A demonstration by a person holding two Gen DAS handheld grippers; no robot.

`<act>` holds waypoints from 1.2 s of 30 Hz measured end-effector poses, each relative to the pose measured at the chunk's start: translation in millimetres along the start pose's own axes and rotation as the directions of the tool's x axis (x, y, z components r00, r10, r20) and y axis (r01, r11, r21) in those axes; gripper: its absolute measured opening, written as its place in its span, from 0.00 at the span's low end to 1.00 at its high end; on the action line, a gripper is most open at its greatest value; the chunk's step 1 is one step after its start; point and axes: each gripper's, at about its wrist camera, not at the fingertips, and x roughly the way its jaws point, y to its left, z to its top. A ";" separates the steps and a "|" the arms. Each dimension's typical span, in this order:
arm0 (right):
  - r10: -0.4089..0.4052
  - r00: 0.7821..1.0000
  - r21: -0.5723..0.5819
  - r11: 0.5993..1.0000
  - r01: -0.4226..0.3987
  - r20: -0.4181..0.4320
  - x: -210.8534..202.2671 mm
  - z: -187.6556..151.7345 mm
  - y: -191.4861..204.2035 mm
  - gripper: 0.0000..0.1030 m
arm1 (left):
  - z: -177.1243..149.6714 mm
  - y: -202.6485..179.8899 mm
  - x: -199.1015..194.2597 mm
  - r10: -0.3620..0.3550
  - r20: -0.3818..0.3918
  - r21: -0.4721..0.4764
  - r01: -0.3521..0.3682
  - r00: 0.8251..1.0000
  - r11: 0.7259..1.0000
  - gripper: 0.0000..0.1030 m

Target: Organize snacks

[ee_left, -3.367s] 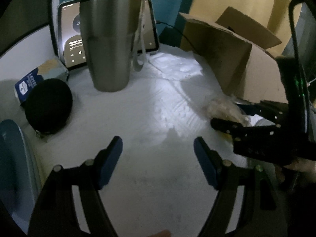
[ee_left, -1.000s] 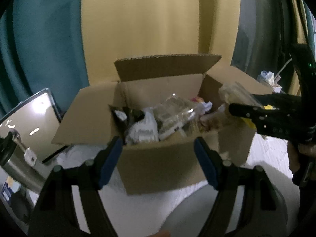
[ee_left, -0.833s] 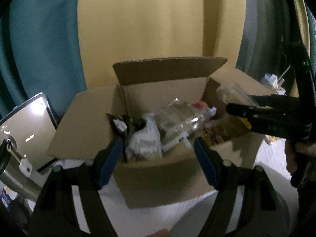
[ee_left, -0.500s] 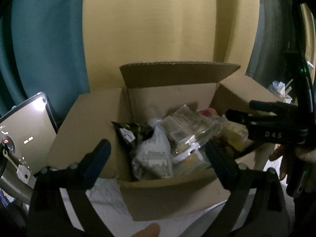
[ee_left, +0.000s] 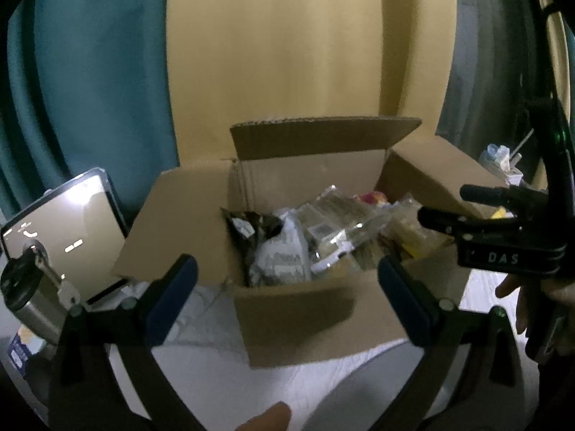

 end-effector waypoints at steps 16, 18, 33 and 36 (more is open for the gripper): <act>-0.004 0.999 -0.008 1.000 0.005 0.039 -74.5 -37.3 18.6 0.85 | -35.6 -2.1 -64.9 0.049 0.011 -0.021 -0.049 0.999 0.999 0.98; -0.007 0.999 -0.008 1.000 0.007 0.044 -82.7 -41.3 20.4 0.85 | -40.9 -3.0 -76.4 0.052 0.024 -0.017 -0.052 0.998 0.999 0.98; -0.020 0.991 -0.029 0.999 0.024 0.132 -164.4 -68.9 42.0 0.85 | -58.5 -9.1 -149.2 0.026 0.159 -0.051 -0.019 0.987 0.999 0.98; -0.030 0.986 -0.028 0.999 0.034 0.161 -183.5 -70.8 43.4 0.85 | -59.7 -11.5 -163.8 0.019 0.182 -0.051 -0.010 0.983 0.999 0.98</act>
